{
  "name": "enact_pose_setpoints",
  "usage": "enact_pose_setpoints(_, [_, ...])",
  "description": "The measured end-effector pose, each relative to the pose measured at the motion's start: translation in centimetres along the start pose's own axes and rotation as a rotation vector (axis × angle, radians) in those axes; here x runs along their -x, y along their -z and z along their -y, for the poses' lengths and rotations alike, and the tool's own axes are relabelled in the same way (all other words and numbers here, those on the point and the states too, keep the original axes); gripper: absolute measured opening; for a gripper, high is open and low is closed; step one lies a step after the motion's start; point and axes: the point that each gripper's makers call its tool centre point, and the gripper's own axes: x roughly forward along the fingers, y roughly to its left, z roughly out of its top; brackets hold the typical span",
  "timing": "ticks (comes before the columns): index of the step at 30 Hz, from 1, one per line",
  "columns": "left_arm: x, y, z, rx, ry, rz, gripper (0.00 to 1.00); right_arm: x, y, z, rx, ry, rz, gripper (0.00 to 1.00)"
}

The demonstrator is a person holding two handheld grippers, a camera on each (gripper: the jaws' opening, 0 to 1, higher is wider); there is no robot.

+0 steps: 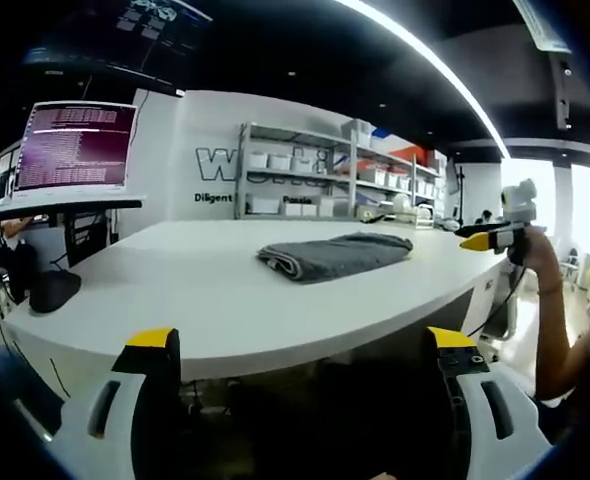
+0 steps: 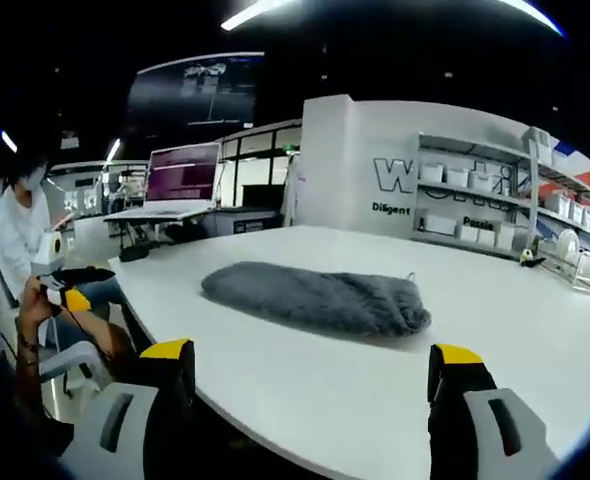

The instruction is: Open the folded towel by lifting each exposed corner and separating the folded layers until the towel lies flat within the target outline without major curled edges

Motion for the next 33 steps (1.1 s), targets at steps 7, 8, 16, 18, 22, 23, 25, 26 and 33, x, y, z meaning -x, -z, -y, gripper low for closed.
enact_pose_setpoints(7, [-0.2, 0.5, -0.1, 0.007, -0.003, -0.006, 0.99, 1.5, 1.6, -0.2, 0.018, -0.005, -0.057, 0.99])
enact_pose_setpoints(8, [-0.3, 0.6, 0.0, 0.008, -0.002, -0.007, 0.99, 1.8, 1.7, -0.1, 0.015, 0.002, -0.058, 0.99])
enact_pose_setpoints(16, [-0.7, 1.0, 0.7, -0.001, 0.023, -0.028, 0.98, 2.1, 1.8, 0.2, 0.033, 0.03, -0.073, 0.99])
enact_pose_setpoints(18, [-0.7, 1.0, 0.7, -0.001, 0.021, -0.031, 0.98, 2.0, 2.0, 0.2, 0.03, 0.02, -0.08, 0.99])
enact_pose_setpoints(22, [-0.7, 0.9, 0.7, -0.001, 0.019, -0.031, 0.98, 2.0, 2.2, 0.5, 0.027, 0.031, -0.086, 0.99])
enact_pose_setpoints(23, [-0.7, 0.9, 0.7, -0.002, 0.02, -0.03, 0.98, 2.0, 2.2, 0.7, 0.025, 0.034, -0.086, 0.99])
enact_pose_setpoints(25, [-0.7, 0.8, 0.8, -0.011, 0.026, -0.034, 0.98, 2.1, 2.2, 0.9, 0.018, 0.039, -0.084, 0.99])
enact_pose_setpoints(26, [-0.7, 0.7, 0.9, -0.019, 0.03, -0.038, 0.98, 2.2, 2.2, 1.0, 0.015, 0.04, -0.082, 0.99])
enact_pose_setpoints(33, [-0.4, -0.1, 0.8, -0.023, 0.027, -0.031, 0.98, 2.5, 2.3, 1.8, -0.002, 0.062, -0.079, 0.99])
